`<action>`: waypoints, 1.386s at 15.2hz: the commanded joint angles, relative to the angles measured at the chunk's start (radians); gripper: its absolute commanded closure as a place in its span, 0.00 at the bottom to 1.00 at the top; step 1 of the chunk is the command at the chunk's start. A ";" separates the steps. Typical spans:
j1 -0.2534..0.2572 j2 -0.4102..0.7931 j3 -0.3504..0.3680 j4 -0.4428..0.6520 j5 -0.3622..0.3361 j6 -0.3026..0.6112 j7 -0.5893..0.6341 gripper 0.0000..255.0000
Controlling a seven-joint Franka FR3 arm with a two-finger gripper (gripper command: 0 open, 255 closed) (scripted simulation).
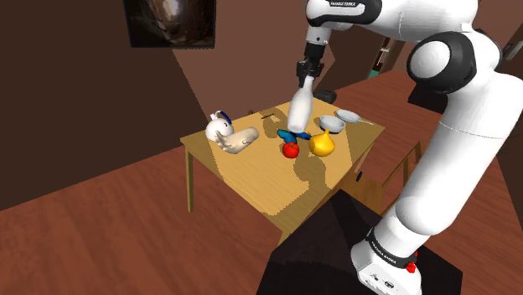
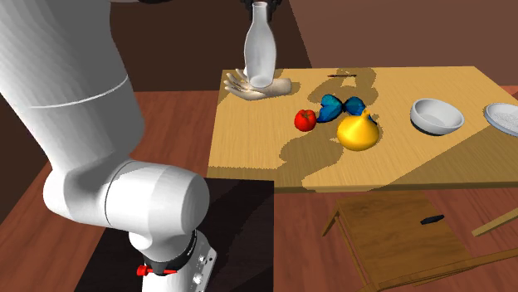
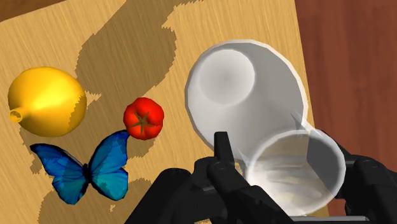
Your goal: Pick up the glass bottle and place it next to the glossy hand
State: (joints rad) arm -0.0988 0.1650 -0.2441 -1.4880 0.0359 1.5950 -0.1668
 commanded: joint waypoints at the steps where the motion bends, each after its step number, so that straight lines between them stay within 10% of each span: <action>1: -0.002 0.095 0.005 0.128 0.022 -0.034 0.007 1.00; 4: -0.014 0.250 0.015 0.354 0.053 -0.108 0.022 1.00; 21: 0.006 0.206 0.018 0.059 0.045 0.144 0.021 1.00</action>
State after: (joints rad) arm -0.0937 0.3724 -0.2261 -1.4143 0.0807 1.7239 -0.1460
